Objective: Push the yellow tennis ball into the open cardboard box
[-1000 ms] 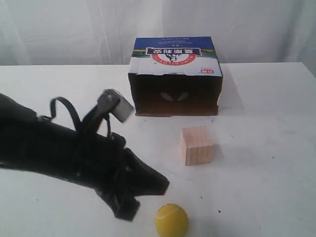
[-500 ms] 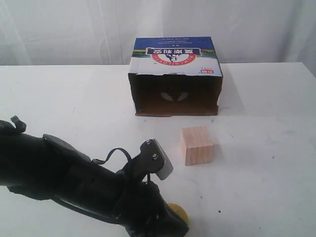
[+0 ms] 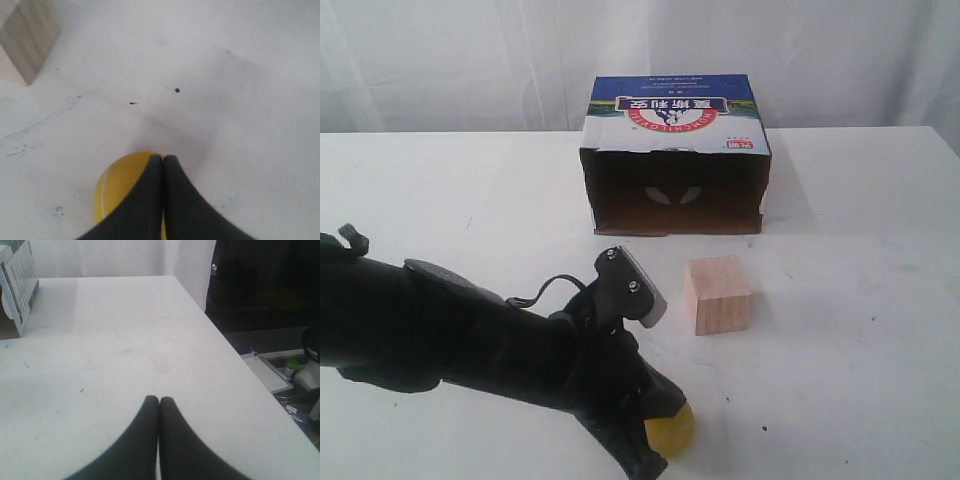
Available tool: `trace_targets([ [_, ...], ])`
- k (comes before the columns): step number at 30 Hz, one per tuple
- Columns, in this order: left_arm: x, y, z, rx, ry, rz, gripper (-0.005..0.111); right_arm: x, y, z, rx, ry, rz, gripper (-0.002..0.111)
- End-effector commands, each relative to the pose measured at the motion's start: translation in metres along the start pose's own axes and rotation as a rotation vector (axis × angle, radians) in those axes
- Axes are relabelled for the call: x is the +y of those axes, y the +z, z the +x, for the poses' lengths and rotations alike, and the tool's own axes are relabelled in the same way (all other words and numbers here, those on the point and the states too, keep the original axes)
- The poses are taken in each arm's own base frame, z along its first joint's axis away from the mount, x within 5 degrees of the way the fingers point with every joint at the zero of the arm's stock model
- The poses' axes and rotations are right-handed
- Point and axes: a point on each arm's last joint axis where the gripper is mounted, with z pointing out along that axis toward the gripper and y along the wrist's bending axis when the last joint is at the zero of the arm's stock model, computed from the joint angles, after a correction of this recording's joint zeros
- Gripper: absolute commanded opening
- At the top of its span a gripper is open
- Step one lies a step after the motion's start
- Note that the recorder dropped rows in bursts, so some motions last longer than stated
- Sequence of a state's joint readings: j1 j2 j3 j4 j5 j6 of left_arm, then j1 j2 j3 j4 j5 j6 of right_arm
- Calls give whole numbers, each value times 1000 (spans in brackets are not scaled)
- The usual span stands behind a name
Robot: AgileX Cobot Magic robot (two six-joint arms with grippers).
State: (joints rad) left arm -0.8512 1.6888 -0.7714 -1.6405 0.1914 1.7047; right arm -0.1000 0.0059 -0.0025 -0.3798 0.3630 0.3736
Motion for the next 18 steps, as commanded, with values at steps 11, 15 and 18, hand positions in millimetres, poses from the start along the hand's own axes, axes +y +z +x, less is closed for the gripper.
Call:
trace_targets([
  [11,32,-2,-34,-8,115,-299,0,0,0,-1,-16,0,-4,0],
  [15,34,-4,-50,-51,121,-314,0,0,0,-1,-16,0,-4,0],
  [18,36,2,-44,-28,125,-313,0,0,0,-1,-16,0,-4,0],
])
